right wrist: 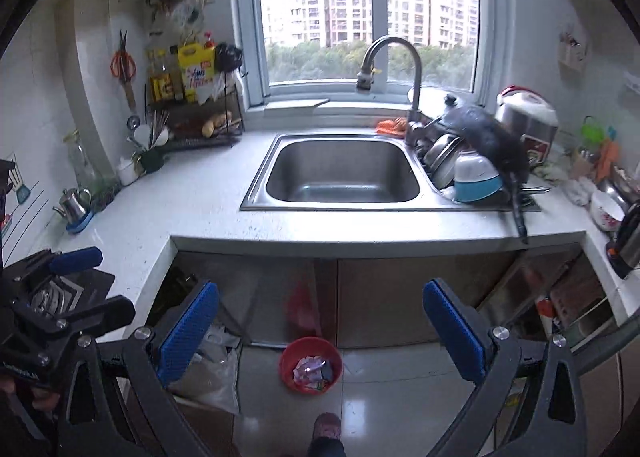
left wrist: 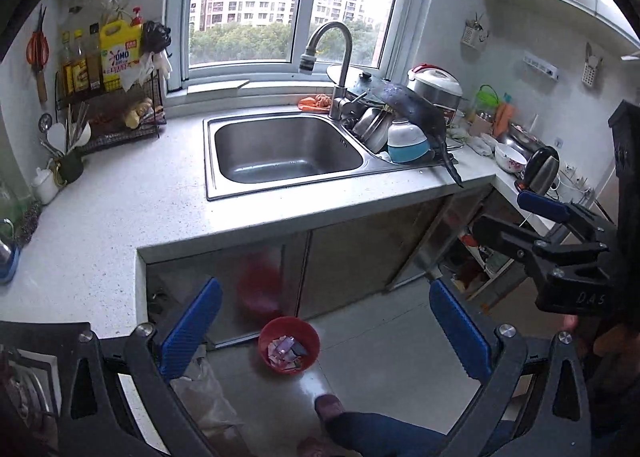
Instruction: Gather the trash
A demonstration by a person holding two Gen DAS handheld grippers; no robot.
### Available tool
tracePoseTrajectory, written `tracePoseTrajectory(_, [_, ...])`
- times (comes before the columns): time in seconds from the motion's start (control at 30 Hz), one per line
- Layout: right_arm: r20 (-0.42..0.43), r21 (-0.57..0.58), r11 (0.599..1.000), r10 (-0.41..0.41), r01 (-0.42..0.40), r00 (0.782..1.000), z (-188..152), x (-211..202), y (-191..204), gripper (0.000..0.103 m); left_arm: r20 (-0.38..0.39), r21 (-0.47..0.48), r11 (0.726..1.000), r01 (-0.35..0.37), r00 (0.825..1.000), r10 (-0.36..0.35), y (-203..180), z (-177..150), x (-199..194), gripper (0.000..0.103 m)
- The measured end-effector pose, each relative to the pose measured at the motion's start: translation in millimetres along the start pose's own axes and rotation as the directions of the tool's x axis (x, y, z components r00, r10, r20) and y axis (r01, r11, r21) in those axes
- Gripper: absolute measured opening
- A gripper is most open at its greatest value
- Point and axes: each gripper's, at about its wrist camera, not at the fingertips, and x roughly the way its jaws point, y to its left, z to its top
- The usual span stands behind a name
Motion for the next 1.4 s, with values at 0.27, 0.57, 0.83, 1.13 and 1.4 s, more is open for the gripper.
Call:
tracePoseTrajectory(0.27, [-0.005,-0.028,1.0,-0.009,0.009,1.0,-1,-14,8,0.102,0.046,0.026,0.999,-0.023,0.999,0.022,-6,1,-14,0.103])
tracePoseTrajectory(0.57, [-0.007,-0.052,0.999,-0.004,0.003,1.0,-6,-22,23,0.102,0.058,0.004,1.0,-0.022,0.998,0.022,1,-4,-19,0.103])
tracePoseTrajectory(0.83, [-0.021,-0.052,0.999,0.005,-0.006,1.0,-7,-22,24,0.102,0.055,0.01,0.999,-0.053,0.997,0.052,-1,-5,-19,0.103])
tracePoseTrajectory(1.13, [-0.029,-0.052,0.999,0.001,-0.003,1.0,-7,-24,22,0.102,0.055,0.008,0.999,-0.05,0.997,0.049,-2,-5,-19,0.103])
tracePoseTrajectory(1.4, [-0.039,-0.045,0.999,0.008,-0.009,0.999,-9,-26,20,0.102,0.049,0.008,0.999,-0.053,0.997,0.052,-1,-6,-20,0.103])
